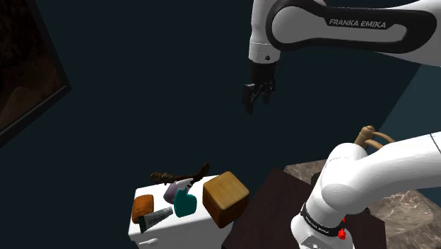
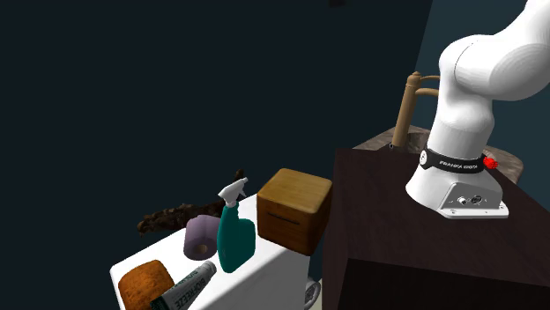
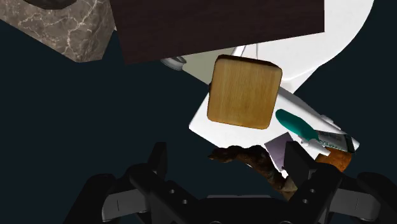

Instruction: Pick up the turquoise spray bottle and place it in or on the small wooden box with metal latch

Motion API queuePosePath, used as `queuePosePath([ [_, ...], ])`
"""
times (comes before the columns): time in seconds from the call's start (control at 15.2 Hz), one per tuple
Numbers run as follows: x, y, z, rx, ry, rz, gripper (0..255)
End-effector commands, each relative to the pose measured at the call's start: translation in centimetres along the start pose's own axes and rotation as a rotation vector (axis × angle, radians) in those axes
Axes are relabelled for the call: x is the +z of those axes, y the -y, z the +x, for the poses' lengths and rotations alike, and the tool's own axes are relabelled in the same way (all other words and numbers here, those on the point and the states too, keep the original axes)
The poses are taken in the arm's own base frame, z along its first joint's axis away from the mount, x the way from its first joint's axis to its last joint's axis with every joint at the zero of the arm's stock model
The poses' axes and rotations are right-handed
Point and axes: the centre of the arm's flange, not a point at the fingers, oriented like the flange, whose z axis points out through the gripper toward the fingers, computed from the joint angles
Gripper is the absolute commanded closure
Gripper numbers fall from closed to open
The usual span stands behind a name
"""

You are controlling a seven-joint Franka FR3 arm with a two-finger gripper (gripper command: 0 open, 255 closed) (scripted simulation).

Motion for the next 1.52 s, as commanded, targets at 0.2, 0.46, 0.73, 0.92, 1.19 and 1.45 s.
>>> queuePosePath([
  [0.2,3.8,0.1,0.5,-0.086,-0.041,0.028,0],
  [0.46,8.8,0.5,1.3,-0.201,-0.095,0.065,0],
  [0.73,13.7,1.1,2.3,-0.316,-0.149,0.103,0],
  [0.92,17.4,1.8,3.2,-0.402,-0.189,0.131,0],
  [1.19,22.2,3.1,4.5,-0.516,-0.244,0.168,0],
  [1.45,26.8,4.6,5.9,-0.631,-0.298,0.206,0],
])
